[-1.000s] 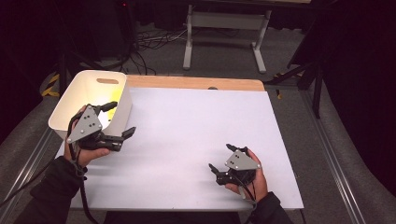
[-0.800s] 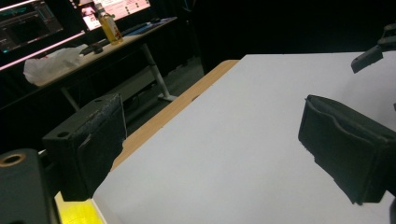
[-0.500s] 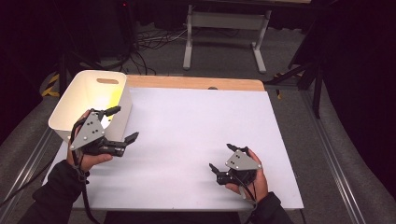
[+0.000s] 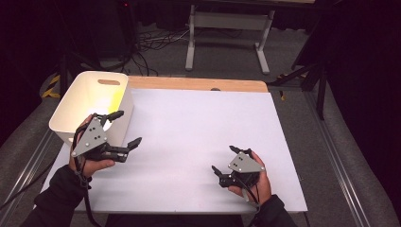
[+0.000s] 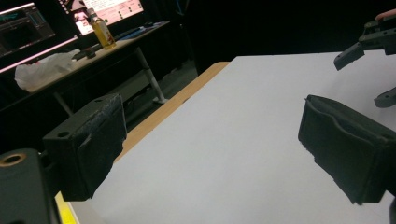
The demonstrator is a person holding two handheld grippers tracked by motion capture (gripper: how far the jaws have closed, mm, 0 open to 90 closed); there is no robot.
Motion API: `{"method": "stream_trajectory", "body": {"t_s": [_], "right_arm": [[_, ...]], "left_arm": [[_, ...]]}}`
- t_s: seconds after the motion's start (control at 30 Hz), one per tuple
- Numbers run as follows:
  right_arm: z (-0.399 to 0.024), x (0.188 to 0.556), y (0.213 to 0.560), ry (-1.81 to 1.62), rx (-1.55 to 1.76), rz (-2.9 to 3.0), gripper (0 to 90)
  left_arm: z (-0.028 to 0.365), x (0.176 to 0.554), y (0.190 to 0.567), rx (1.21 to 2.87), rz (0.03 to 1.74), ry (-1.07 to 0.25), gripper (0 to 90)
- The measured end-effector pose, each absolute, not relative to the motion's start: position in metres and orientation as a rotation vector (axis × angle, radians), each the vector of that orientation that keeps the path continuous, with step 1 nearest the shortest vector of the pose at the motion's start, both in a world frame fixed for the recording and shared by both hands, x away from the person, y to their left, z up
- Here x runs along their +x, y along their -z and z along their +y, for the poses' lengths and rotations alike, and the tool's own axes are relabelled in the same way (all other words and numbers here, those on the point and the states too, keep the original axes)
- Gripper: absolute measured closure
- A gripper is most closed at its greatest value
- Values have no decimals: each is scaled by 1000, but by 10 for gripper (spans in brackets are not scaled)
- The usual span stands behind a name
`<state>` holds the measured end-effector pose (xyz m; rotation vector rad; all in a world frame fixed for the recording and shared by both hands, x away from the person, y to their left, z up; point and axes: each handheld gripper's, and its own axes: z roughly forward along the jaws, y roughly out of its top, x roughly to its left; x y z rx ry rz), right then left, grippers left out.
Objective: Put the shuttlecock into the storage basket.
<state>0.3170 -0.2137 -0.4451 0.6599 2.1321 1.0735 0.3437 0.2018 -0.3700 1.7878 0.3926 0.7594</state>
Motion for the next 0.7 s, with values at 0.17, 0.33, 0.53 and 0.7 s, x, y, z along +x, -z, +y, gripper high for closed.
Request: {"method": "stream_trajectory", "body": {"t_s": [0.17, 0.33, 0.53, 0.7], "right_arm": [[-213, 317, 445, -1073, 656, 2132, 136], [-213, 316, 445, -1071, 654, 2132, 136], [-213, 316, 444, -1074, 653, 2128, 136], [-213, 315, 444, -1073, 650, 2127, 136]], "left_arm": [[201, 342, 371, 1792, 385, -758, 85], [198, 341, 373, 1798, 372, -753, 85], [194, 339, 376, 1804, 363, -747, 86], [191, 338, 380, 1814, 351, -741, 85]]}}
